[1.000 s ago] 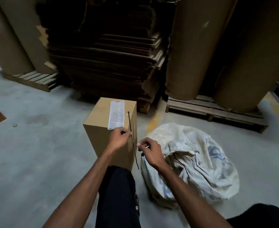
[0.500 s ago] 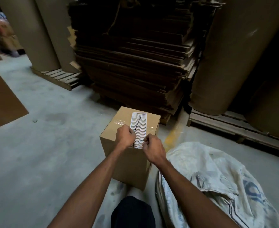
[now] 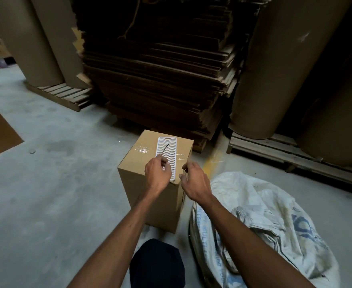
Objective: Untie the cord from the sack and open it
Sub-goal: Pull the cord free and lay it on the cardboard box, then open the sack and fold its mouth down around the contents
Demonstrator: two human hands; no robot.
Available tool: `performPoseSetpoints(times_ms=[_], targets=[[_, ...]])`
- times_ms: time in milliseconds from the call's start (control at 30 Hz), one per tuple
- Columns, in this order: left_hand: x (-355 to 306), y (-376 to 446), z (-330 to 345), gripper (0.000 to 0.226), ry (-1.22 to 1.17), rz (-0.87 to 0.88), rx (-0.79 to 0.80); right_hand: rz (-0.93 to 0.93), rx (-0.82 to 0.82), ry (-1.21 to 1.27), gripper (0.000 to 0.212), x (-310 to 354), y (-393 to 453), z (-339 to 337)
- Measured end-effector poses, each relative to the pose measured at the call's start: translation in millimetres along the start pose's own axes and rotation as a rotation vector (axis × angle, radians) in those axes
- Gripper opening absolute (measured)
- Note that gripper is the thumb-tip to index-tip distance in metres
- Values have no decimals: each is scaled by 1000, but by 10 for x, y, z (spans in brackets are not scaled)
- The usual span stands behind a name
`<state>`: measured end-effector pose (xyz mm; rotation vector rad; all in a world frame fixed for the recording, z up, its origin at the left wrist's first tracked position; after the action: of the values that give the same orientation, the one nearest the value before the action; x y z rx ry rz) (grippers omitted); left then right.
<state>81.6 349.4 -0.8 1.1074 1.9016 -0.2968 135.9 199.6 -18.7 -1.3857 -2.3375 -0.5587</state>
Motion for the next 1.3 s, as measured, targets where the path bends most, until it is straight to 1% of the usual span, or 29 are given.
performPoseSetpoints(times_ms=[100,267,367,433,500,600,700,767,800,900,933,967,1067,1100,1167,1200,1300], targets=[[-249,-419,166,17,-39,110,51,-5,-33,-27,34,-143,-232,-271],[-635,-1250,882,19,-84,154,338,61,-56,-108,32,-746,-812,-710],[-777,-1685,1245,18,-96,171,448,108,-60,-164,30,-1168,-1258,-878],[-839,-1917,1445,20,-77,186,498,128,-72,-218,30,-1460,-1550,-962],[-900,-2074,1617,21,-58,197,536,138,-44,-288,32,-1720,-1811,-988],[-913,-2190,1855,24,-41,147,579,135,9,-319,42,-2053,-2174,-942],[-940,-2222,2089,35,99,185,598,124,17,-301,58,-2306,-2479,-895],[-926,-2232,2247,40,215,198,625,134,1,-269,63,-2427,-2604,-881],[-913,-2227,2312,40,228,170,638,139,-5,-245,63,-2451,-2627,-881],[-865,-2175,2459,34,169,9,659,148,-10,-175,57,-2454,-2581,-877],[-837,-2159,2499,31,151,-25,656,148,-17,-174,54,-2444,-2577,-871],[-821,-2149,2513,34,148,-39,647,142,-26,-181,51,-2434,-2580,-869],[-736,-2126,2539,53,156,-59,609,114,-54,-198,36,-2452,-2580,-902],[-725,-2118,2543,56,156,-61,596,110,-54,-185,32,-2468,-2584,-914],[-693,-2120,2539,52,110,-94,577,104,-39,-134,30,-2507,-2594,-924],[-670,-2139,2548,54,76,-127,587,105,-35,-107,30,-2536,-2603,-934],[-632,-2258,2591,83,3,-242,707,145,-17,-18,26,-2647,-2654,-939]])
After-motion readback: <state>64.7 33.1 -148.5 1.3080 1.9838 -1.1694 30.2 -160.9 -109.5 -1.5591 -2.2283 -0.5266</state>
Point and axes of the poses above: each hand's wrist, its own y-axis towards the middle knuckle, its own z-axis out of the palm, x = y × z, the point moved 10 cm from there along y, towards the middle knuckle
